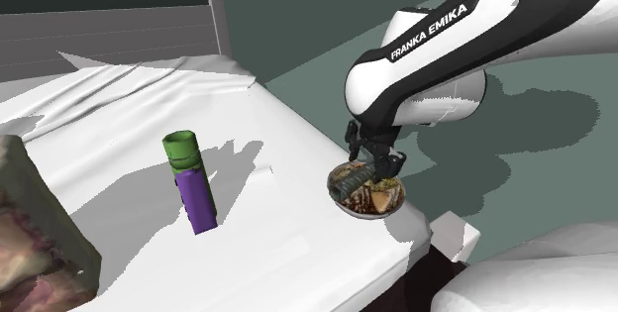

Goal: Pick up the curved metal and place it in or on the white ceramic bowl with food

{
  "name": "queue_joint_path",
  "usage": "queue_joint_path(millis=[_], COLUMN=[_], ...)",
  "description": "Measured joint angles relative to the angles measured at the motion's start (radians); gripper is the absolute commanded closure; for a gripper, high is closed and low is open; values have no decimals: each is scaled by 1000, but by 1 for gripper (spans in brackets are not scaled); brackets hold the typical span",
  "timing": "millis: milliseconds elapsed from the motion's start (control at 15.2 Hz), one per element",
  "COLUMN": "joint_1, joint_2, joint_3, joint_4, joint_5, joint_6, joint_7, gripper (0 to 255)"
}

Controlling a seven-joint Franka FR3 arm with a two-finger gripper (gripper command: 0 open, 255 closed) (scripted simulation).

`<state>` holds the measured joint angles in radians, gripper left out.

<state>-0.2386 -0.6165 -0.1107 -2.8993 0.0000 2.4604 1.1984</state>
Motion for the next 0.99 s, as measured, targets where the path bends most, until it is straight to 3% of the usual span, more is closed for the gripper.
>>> queue_joint_path(millis=[264, 594, 990], joint_1=[0, -13, -13], joint_2=[0, -112, -125], joint_3=[0, 5, 8], joint_4=[0, 50, 58], joint_5=[0, -8, -8], joint_6=[0, -160, -183], joint_7=[0, 2, 6], gripper=[0, 0, 0])
